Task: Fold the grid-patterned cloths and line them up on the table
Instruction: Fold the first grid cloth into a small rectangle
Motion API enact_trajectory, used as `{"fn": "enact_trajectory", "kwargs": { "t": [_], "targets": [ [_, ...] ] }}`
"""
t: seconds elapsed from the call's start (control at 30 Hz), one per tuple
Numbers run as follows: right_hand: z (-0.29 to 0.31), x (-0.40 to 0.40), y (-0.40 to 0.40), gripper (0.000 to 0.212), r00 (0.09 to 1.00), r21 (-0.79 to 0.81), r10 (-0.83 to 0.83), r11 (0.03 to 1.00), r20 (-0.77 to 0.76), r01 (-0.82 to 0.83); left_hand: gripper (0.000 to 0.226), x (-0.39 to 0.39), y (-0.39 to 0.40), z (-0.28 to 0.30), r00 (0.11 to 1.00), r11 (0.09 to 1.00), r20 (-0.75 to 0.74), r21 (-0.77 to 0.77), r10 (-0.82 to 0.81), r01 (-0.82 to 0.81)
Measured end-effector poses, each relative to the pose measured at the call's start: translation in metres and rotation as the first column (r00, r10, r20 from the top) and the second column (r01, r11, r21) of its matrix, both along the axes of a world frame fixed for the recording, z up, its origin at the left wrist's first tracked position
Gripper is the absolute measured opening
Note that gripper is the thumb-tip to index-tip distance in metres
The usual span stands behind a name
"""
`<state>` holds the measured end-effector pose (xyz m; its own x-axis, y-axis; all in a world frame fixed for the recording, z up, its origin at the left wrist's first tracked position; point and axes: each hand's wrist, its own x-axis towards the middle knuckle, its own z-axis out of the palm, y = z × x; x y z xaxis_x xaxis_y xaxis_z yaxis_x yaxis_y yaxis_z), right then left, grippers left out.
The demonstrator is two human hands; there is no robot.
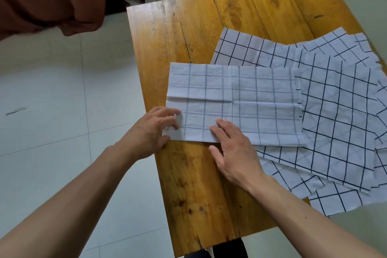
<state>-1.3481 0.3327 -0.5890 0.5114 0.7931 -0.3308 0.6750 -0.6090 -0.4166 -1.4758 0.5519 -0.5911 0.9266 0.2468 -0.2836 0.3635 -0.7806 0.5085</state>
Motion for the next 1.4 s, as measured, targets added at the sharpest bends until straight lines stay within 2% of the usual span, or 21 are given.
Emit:
{"fn": "enact_trajectory", "kwargs": {
  "t": [0.13,0.27,0.67,0.9,1.0,1.07,1.13,1.23,1.33,1.4],
  "targets": [
    [0.001,0.001,-0.001,0.056,1.000,0.003,0.000,1.000,-0.014,0.000,0.041,-0.002,0.008,0.002,0.995,0.997,-0.056,0.004,-0.080,0.081],
    [0.001,0.000,0.000,0.057,1.000,0.001,-0.003,1.000,-0.020,0.003,0.043,-0.007,0.008,0.000,0.985,0.979,-0.020,0.100,-0.174,0.175],
    [0.001,0.000,0.000,0.058,1.000,0.017,-0.004,1.000,-0.016,0.004,0.019,-0.002,-0.013,-0.013,0.979,0.958,0.168,0.280,-0.117,0.067],
    [-0.001,0.000,0.004,0.072,0.995,0.110,0.025,0.993,0.095,-0.036,0.017,0.004,-0.034,0.007,0.957,0.970,0.280,0.243,-0.071,0.001],
    [0.001,-0.003,0.004,0.059,0.993,0.210,-0.002,0.977,0.117,-0.023,0.013,0.014,-0.052,0.026,0.939,0.975,0.335,0.220,-0.077,0.001],
    [0.001,-0.002,0.002,0.043,0.985,0.320,-0.062,0.947,0.161,0.007,0.010,0.021,-0.065,0.034,0.930,0.977,0.346,0.206,-0.126,0.056],
    [0.003,0.002,-0.004,0.039,0.974,0.396,-0.141,0.916,0.175,0.061,0.011,0.026,-0.075,0.037,0.920,0.970,0.339,0.202,-0.198,0.134],
    [0.008,0.012,-0.019,0.038,0.971,0.444,-0.216,0.883,0.101,0.151,0.025,0.030,-0.079,0.035,0.930,0.975,0.313,0.169,-0.192,0.144],
    [0.016,0.022,-0.039,0.015,0.974,0.487,-0.227,0.851,-0.002,0.199,0.040,0.033,-0.072,0.027,0.961,0.984,0.248,0.158,-0.123,0.085],
    [0.021,0.029,-0.054,0.003,0.971,0.525,-0.229,0.820,-0.065,0.228,0.039,0.035,-0.067,0.022,0.973,0.985,0.214,0.164,-0.087,0.052]
  ]
}}
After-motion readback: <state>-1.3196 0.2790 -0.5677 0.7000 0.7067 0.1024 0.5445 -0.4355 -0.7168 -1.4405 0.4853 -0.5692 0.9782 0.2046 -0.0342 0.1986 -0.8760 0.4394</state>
